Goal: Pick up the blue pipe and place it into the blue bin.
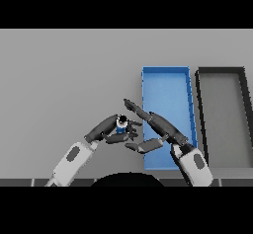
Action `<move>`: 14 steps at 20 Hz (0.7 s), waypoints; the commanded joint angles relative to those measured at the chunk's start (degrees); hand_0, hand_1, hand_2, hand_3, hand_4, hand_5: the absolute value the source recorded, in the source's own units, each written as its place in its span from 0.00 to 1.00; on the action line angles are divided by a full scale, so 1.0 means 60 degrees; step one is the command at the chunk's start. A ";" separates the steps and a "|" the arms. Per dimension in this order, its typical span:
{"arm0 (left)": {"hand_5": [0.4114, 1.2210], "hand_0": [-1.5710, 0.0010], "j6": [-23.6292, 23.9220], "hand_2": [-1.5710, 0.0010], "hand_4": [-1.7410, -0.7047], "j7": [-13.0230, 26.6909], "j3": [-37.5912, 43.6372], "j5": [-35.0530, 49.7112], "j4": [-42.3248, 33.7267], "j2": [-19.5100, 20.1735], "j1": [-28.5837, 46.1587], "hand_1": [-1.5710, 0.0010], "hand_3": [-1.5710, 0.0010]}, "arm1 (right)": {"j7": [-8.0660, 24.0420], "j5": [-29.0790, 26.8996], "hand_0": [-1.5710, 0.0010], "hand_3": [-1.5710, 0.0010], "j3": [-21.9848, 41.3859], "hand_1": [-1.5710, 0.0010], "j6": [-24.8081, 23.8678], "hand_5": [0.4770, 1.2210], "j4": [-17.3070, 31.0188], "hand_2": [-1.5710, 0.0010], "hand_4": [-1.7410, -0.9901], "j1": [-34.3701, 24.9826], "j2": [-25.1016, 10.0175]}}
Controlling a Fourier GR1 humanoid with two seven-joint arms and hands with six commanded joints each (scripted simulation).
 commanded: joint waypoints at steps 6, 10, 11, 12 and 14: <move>1.00 0.00 -0.0190 0.00 0.22 0.0064 0.0171 -0.0084 0.0077 0.0084 -0.0030 0.00 0.02 | 0.0978 0.0033 1.00 1.00 0.0416 1.00 -0.0053 0.04 0.0534 1.00 0.70 -0.1632 0.0429; 1.00 0.00 -0.0202 0.00 0.21 0.0028 0.0171 -0.0167 0.0199 -0.0098 0.0040 0.00 0.01 | 0.1281 -0.0132 0.99 0.98 0.0451 0.98 0.0178 0.02 0.1316 0.96 0.67 -0.2263 0.0723; 1.00 0.00 -0.0184 0.00 0.17 -0.0124 0.0231 -0.0200 0.0255 -0.0143 -0.0045 0.00 0.18 | 0.1228 -0.0106 0.93 0.93 0.0542 0.91 0.0202 0.01 0.1445 0.90 0.60 -0.2428 0.0858; 1.00 0.00 -0.0009 0.00 0.13 0.0070 0.0104 -0.0617 0.0318 -0.0095 -0.0118 0.00 0.24 | 0.1274 0.0044 0.83 0.84 0.0602 0.81 0.0237 0.00 0.1650 0.80 0.52 -0.2579 0.0964; 1.00 0.00 0.0068 0.00 0.09 0.0517 -0.0037 -0.1020 0.0006 0.0166 -0.0073 0.02 0.29 | 0.1186 -0.0120 0.56 0.58 0.0477 0.55 0.0377 0.01 0.1819 0.55 0.41 -0.2960 0.0980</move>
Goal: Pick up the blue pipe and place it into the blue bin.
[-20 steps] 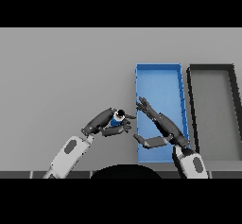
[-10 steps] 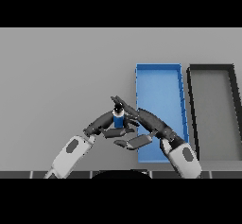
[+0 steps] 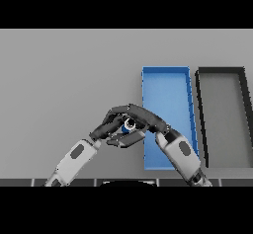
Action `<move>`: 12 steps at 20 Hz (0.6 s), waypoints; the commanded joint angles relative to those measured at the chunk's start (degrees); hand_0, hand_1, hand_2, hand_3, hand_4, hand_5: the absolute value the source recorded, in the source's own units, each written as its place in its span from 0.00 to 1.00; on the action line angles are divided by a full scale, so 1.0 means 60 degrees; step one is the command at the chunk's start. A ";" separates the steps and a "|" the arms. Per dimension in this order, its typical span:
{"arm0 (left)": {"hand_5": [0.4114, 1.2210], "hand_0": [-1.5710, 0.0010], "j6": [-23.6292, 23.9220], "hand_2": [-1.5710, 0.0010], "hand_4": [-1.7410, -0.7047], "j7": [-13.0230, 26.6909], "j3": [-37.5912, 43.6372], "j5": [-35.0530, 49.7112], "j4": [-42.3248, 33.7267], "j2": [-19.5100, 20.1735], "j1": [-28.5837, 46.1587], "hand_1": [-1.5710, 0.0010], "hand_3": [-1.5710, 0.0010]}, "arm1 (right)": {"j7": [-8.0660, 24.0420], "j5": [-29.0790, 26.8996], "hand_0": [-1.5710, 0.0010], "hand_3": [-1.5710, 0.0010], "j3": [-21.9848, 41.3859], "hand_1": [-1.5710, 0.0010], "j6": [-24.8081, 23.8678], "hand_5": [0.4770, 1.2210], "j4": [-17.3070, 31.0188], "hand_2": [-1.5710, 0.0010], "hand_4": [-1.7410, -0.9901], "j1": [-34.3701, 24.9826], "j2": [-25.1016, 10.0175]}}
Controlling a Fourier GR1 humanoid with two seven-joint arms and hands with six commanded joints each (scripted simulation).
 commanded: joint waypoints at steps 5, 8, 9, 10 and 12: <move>1.00 0.00 -0.0305 0.00 0.03 -0.0560 0.0238 0.0602 -0.0134 -0.0372 0.0262 0.01 0.09 | -0.0600 -0.0297 0.18 0.23 0.0086 0.18 0.0019 0.50 0.0203 0.18 0.38 0.0064 0.0435; 1.00 0.00 -0.0441 0.00 0.02 -0.0543 0.0482 0.0539 0.0022 -0.0371 0.0170 0.00 0.05 | -0.0923 0.0294 0.09 0.12 0.0168 0.09 0.0235 0.74 0.0225 0.09 0.41 -0.0014 0.0284; 1.00 0.00 -0.0414 0.00 0.01 -0.0791 0.0443 0.0337 0.0170 -0.0408 0.0108 0.00 0.04 | -0.0840 0.0248 0.07 0.09 0.0140 0.07 0.0401 0.79 0.0122 0.07 0.41 0.0059 0.0213; 1.00 0.00 -0.0506 0.00 0.01 -0.0514 0.0417 0.0455 -0.0018 -0.0447 0.0200 0.00 0.03 | -0.1051 0.0309 0.06 0.07 0.0204 0.06 0.0480 0.84 0.0045 0.06 0.39 0.0140 0.0206; 1.00 0.00 -0.0539 0.00 0.01 -0.0291 0.0441 0.0442 -0.0056 -0.0483 0.0154 0.00 0.02 | -0.1062 0.0039 0.04 0.05 0.0099 0.04 0.0427 0.89 0.0134 0.04 0.37 0.0080 0.0313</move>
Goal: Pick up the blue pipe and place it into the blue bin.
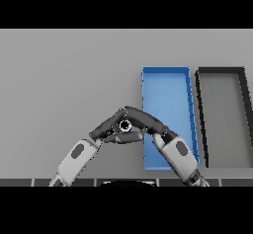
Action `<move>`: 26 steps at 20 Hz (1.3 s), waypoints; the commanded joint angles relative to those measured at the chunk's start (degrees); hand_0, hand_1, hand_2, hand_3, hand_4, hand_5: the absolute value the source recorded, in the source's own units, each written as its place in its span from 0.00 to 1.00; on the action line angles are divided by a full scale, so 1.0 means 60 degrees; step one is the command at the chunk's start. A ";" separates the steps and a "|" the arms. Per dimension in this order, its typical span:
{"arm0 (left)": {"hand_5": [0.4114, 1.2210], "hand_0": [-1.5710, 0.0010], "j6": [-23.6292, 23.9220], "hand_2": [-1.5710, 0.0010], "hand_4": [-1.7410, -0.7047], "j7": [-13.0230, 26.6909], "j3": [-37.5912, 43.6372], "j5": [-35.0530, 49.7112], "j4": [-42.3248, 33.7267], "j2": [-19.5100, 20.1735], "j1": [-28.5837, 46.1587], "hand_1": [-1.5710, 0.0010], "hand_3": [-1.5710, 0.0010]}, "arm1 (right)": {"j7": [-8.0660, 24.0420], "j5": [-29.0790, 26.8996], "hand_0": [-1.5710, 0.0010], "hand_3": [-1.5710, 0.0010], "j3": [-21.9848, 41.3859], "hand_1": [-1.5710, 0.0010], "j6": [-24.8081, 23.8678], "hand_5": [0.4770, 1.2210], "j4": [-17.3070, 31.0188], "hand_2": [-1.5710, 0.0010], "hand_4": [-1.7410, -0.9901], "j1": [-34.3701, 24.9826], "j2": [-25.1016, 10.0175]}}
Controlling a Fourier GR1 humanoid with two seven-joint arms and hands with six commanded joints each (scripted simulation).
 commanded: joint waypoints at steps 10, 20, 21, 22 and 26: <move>0.80 0.78 -0.0441 0.80 0.71 -0.0566 0.0097 -0.1538 0.0116 0.0281 -0.0096 0.79 0.80 | 0.0571 0.0260 0.00 0.01 -0.0015 0.00 -0.0298 0.99 -0.0159 0.00 0.34 0.0056 0.0377; 0.26 0.98 -0.0297 0.98 0.82 0.0730 0.0373 -0.1003 0.0169 -0.0091 0.0245 0.98 0.98 | 0.0272 0.0046 0.00 0.00 -0.0153 0.00 -0.0450 1.00 -0.0217 0.00 0.34 0.0131 0.0622; 0.24 0.98 -0.0295 0.98 0.81 0.0938 0.0376 -0.0972 0.0173 -0.0098 0.0273 0.98 0.98 | 0.0472 -0.0353 0.00 0.00 -0.0213 0.00 -0.0553 1.00 -0.0346 0.00 0.34 0.0199 0.0733; 0.22 0.99 -0.0359 0.99 0.81 0.0979 0.0403 -0.0891 0.0086 -0.0011 0.0348 0.99 0.99 | 0.0778 -0.0992 0.00 0.00 -0.0450 0.00 -0.0636 1.00 -0.0290 0.00 0.34 0.0122 0.0825; 0.13 0.99 -0.0286 0.99 0.79 0.1110 0.0308 -0.0943 -0.0013 -0.0066 0.0444 0.99 0.99 | 0.1913 -0.2675 0.00 0.00 -0.1255 0.00 -0.1711 1.00 -0.0505 0.00 0.33 -0.0901 0.0986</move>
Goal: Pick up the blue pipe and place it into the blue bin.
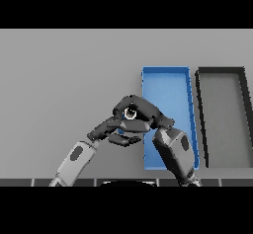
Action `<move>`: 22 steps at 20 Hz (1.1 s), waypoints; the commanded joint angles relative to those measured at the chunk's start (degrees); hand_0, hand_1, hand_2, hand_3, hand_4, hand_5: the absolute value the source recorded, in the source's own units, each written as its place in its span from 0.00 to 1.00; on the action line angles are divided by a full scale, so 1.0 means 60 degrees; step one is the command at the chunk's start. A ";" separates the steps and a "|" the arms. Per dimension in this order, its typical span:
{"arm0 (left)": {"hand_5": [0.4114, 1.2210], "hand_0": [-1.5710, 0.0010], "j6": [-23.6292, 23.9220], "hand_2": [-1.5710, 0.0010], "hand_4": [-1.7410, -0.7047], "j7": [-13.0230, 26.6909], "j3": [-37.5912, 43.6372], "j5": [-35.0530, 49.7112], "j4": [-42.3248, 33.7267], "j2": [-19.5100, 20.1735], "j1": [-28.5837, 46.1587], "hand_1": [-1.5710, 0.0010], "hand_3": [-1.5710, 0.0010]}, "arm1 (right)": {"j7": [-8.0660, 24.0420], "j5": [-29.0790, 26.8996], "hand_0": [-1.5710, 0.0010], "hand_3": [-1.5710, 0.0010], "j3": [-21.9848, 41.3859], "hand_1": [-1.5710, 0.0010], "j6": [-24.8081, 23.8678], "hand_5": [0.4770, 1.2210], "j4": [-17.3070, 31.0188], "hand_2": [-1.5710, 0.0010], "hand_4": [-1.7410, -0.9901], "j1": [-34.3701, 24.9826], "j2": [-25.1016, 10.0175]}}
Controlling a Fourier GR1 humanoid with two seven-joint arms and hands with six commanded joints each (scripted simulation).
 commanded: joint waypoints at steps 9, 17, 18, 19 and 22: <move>0.09 1.00 -0.0020 1.00 0.80 -0.0044 -0.0058 -0.0115 -0.0185 0.0210 0.0252 1.00 1.00 | 0.0006 -0.1287 0.00 0.00 -0.1987 0.00 -0.2182 1.00 0.0840 0.00 0.33 -0.3870 -0.2626; 0.09 1.00 -0.0031 1.00 0.83 0.0126 0.0047 -0.0021 -0.0343 0.0284 0.0090 1.00 1.00 | 0.0112 -0.0726 0.00 0.00 -0.3320 0.00 -0.2559 1.00 0.2413 0.00 0.32 -0.2412 -0.4138; 0.09 1.00 0.0010 1.00 0.83 0.0145 0.0018 -0.0115 -0.0294 0.0283 0.0094 1.00 1.00 | 0.0109 -0.0685 0.00 0.00 -0.3399 0.00 -0.2543 1.00 0.2465 0.00 0.32 -0.1937 -0.4192; 0.09 1.00 0.0004 1.00 0.83 0.0044 0.0064 -0.0121 -0.0209 0.0322 0.0103 1.00 1.00 | 0.0121 -0.0569 0.00 0.00 -0.3372 0.00 -0.2588 1.00 0.2484 0.00 0.32 -0.1479 -0.4221; 0.09 1.00 -0.0031 1.00 0.84 0.0072 0.0077 -0.0044 -0.0271 0.0335 0.0096 1.00 1.00 | 0.0129 -0.0287 0.00 0.00 -0.3249 0.00 -0.3081 1.00 0.2582 0.00 0.32 -0.0280 -0.4212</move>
